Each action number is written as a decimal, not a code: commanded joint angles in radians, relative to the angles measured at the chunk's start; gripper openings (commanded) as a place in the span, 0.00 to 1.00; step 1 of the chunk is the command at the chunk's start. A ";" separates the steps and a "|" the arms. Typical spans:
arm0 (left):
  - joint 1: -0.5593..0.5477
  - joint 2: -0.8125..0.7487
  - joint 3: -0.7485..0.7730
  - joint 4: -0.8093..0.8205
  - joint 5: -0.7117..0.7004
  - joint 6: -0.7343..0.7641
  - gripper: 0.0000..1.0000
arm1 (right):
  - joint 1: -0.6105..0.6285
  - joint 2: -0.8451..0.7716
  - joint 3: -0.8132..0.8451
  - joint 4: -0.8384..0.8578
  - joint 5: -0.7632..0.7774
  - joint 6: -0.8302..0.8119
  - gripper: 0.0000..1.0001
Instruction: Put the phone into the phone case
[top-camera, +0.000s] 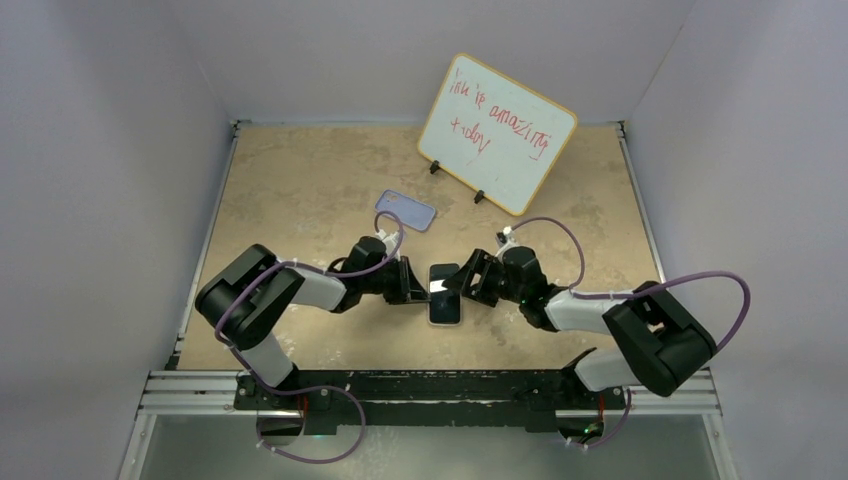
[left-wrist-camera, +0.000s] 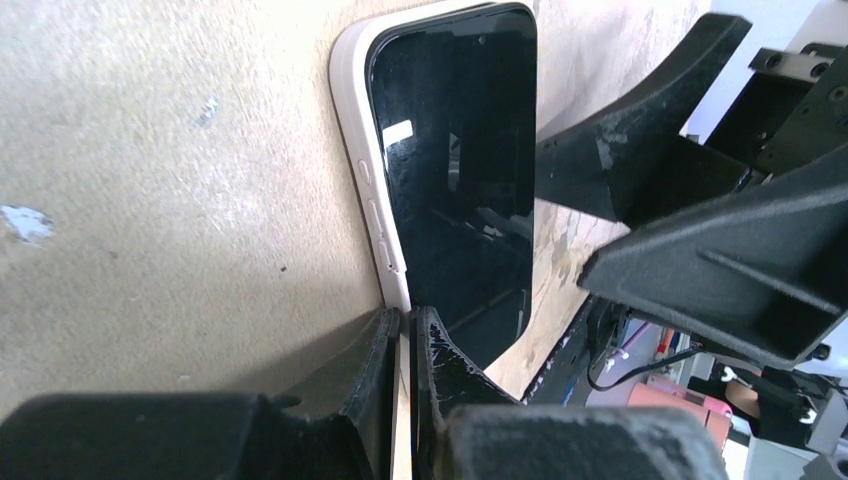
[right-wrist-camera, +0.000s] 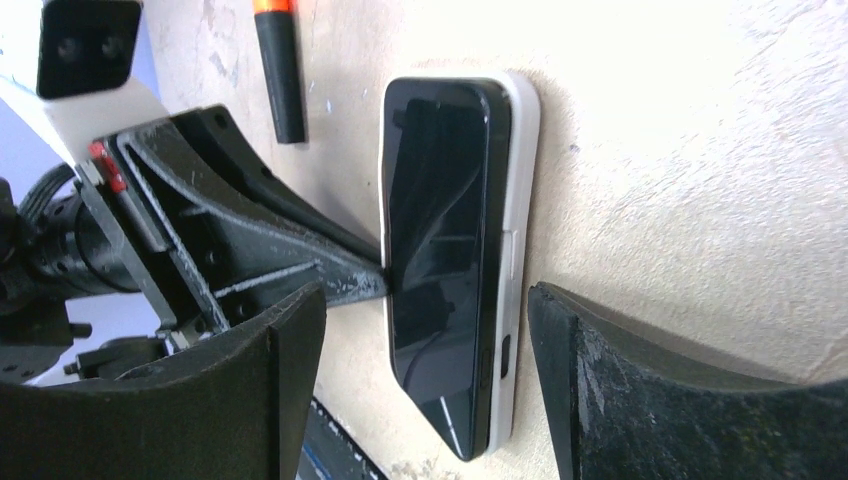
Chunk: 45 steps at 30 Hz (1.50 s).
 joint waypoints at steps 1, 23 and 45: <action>-0.033 -0.001 -0.019 -0.047 0.093 -0.009 0.05 | 0.007 -0.021 0.018 -0.023 0.116 -0.029 0.76; -0.034 -0.057 -0.056 -0.090 0.036 0.026 0.12 | 0.007 0.059 0.084 0.343 -0.282 0.179 0.73; -0.033 -0.090 -0.016 -0.189 -0.017 0.074 0.13 | 0.007 0.192 0.113 0.131 -0.168 0.003 0.15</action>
